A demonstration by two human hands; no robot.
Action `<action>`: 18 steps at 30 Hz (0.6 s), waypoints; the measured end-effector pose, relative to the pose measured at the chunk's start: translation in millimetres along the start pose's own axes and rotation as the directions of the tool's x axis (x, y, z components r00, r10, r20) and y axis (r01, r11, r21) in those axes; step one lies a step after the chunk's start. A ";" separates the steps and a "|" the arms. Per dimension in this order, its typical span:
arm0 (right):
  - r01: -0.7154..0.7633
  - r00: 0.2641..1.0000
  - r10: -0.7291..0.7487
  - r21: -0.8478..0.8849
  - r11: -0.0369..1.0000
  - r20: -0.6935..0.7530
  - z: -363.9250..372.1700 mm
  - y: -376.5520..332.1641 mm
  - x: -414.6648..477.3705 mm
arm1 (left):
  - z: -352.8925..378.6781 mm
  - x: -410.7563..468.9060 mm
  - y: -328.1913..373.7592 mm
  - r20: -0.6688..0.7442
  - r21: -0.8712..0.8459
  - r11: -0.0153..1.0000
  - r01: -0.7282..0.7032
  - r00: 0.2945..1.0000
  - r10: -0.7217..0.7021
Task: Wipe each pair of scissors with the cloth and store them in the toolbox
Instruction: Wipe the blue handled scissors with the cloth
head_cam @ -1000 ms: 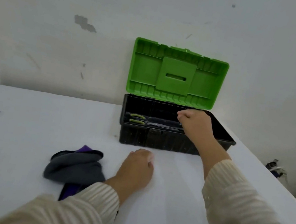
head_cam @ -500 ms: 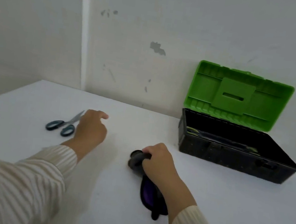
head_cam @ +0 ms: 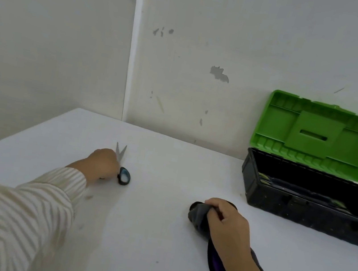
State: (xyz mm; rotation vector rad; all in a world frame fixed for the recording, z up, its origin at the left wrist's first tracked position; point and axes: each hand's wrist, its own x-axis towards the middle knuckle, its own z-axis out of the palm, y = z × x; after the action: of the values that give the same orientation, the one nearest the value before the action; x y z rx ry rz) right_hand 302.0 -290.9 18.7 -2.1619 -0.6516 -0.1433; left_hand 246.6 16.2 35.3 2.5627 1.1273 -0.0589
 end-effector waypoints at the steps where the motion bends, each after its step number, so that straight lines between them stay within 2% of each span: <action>1: -0.005 1.000 0.005 0.046 0.999 0.001 -0.6 -1.5 -1.0 | -1.1 -6.1 5.4 0.030 -0.198 0.980 0.020 0.999 -0.015; 2: -0.015 1.000 0.014 0.100 0.995 0.009 -1.5 -3.4 -1.9 | -1.3 -16.2 13.4 0.072 -0.461 0.886 0.043 0.997 -0.011; 3: -0.025 1.000 0.022 0.160 0.987 0.020 -2.4 -5.5 -2.4 | -1.0 -30.9 24.1 0.125 -0.682 0.727 0.071 0.992 0.020; 4: -0.032 0.999 0.024 0.217 0.976 0.036 -3.5 -7.9 -2.7 | -0.1 -47.6 35.8 0.168 -0.820 0.565 0.096 0.983 0.078; 6: -0.027 0.998 0.008 0.285 0.958 0.068 -5.4 -13.4 -3.1 | 8.5 -78.1 58.7 0.205 -0.927 0.357 0.116 0.953 0.222; 9: -0.031 0.993 0.001 0.256 0.966 0.115 -2.8 -15.6 -3.5 | 31.2 -110.4 85.5 0.206 -0.972 0.181 0.148 0.910 0.359; 12: -0.090 0.992 0.065 0.255 0.963 0.105 -3.1 -9.0 -1.2 | 46.8 -123.4 95.6 0.197 -0.980 0.110 0.168 0.908 0.370; 14: -0.132 0.989 0.105 0.311 0.941 0.103 -6.9 -4.0 2.1 | 50.1 -123.6 94.9 0.178 -0.979 0.161 0.127 0.918 0.355; 18: -0.121 0.992 0.102 0.310 0.943 0.078 -14.8 4.4 9.7 | 48.9 -122.2 90.0 0.133 -0.942 0.336 0.020 0.939 0.318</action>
State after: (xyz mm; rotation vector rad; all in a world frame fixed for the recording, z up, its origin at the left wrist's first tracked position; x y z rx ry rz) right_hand 314.3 -300.6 28.1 -1.8940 -0.5439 0.0834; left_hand 232.8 -142.6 36.4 1.4685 0.4921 0.2013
